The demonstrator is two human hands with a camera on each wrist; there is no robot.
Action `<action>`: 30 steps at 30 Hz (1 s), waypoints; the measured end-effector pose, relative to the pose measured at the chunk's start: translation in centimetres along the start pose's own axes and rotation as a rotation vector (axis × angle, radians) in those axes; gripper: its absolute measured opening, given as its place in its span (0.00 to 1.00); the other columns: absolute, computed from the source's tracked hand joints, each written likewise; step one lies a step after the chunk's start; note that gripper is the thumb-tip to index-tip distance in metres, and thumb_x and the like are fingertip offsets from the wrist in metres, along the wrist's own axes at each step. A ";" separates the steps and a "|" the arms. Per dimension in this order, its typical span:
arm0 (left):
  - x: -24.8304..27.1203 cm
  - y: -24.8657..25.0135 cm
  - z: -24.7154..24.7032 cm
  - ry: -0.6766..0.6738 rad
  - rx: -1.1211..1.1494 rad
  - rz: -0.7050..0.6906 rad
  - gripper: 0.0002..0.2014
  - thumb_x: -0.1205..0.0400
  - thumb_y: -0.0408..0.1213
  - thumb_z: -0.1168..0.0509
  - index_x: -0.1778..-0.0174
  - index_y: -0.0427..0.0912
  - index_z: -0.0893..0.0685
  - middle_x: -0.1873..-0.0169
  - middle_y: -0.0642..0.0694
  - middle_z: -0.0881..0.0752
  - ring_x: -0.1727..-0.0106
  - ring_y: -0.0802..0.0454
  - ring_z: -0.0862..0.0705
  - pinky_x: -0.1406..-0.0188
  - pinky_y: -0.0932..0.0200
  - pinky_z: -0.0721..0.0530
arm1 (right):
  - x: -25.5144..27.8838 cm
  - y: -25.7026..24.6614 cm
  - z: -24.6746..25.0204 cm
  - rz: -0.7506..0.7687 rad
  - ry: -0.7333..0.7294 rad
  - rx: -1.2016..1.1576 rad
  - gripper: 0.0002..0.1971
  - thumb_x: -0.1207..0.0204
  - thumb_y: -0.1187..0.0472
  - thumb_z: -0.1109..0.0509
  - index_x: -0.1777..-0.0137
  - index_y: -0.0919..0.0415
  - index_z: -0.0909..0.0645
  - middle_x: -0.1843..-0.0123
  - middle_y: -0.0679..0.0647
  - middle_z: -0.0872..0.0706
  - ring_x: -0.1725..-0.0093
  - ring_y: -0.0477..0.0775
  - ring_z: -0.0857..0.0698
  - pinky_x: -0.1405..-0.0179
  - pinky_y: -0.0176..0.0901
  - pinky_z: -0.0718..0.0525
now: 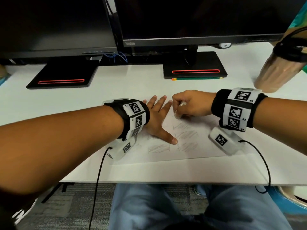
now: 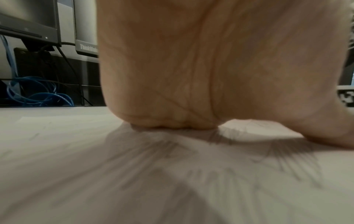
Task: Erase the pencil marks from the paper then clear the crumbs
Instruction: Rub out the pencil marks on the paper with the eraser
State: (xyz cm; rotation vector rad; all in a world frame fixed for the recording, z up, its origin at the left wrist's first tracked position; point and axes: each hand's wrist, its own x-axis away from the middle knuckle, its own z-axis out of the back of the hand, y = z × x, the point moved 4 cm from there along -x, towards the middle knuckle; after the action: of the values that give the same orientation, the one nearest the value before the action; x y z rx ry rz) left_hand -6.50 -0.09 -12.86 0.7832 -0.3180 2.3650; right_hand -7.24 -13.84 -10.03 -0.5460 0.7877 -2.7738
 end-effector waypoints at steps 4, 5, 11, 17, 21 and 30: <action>-0.1 -0.1 -0.2 -0.017 0.004 -0.002 0.70 0.37 0.82 0.38 0.17 0.50 0.76 0.18 0.47 0.78 0.17 0.41 0.76 0.16 0.36 0.65 | 0.6 -0.5 -0.7 0.000 -0.100 -0.039 0.04 0.25 0.61 0.27 0.59 0.58 0.19 0.71 0.43 0.15 0.73 0.39 0.19 0.63 0.37 0.21; -0.1 -0.1 -0.2 -0.014 0.008 0.000 0.70 0.38 0.83 0.38 0.17 0.51 0.77 0.18 0.47 0.78 0.17 0.41 0.76 0.16 0.36 0.65 | 0.5 -0.3 -0.2 -0.013 -0.051 -0.022 0.03 0.25 0.61 0.27 0.58 0.59 0.18 0.69 0.42 0.14 0.69 0.40 0.18 0.60 0.39 0.20; 0.1 0.1 0.0 -0.025 0.001 0.006 0.65 0.35 0.80 0.37 0.14 0.54 0.69 0.18 0.45 0.78 0.17 0.40 0.76 0.16 0.36 0.65 | 0.9 -1.8 -1.8 0.057 -0.107 0.032 0.04 0.26 0.60 0.27 0.55 0.60 0.18 0.63 0.43 0.16 0.63 0.40 0.20 0.56 0.40 0.21; 0.1 0.1 -0.1 -0.021 -0.005 0.018 0.67 0.35 0.81 0.38 0.16 0.51 0.73 0.18 0.45 0.78 0.17 0.40 0.76 0.16 0.35 0.64 | 0.8 -1.5 -1.3 0.052 -0.040 0.039 0.04 0.25 0.60 0.29 0.54 0.59 0.18 0.59 0.46 0.12 0.58 0.44 0.16 0.53 0.43 0.18; 0.1 0.2 0.0 -0.021 0.010 0.008 0.68 0.36 0.81 0.37 0.16 0.51 0.74 0.18 0.46 0.78 0.17 0.41 0.76 0.16 0.36 0.64 | 0.8 -1.2 -0.8 0.004 -0.057 0.006 0.05 0.27 0.60 0.26 0.55 0.60 0.17 0.65 0.45 0.13 0.67 0.41 0.17 0.55 0.45 0.17; 0.0 0.1 -0.1 -0.013 0.006 0.011 0.68 0.36 0.81 0.37 0.16 0.51 0.73 0.18 0.46 0.78 0.17 0.41 0.76 0.16 0.36 0.64 | 0.7 -1.1 -0.8 0.019 -0.065 0.025 0.04 0.26 0.59 0.27 0.56 0.59 0.18 0.65 0.45 0.13 0.65 0.44 0.17 0.53 0.46 0.17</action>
State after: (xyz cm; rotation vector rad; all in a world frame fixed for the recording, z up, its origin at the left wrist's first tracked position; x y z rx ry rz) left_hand -6.63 -0.14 -12.90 0.8023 -0.3218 2.3733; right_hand -8.34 -12.75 -9.80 -0.6170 0.7387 -2.7301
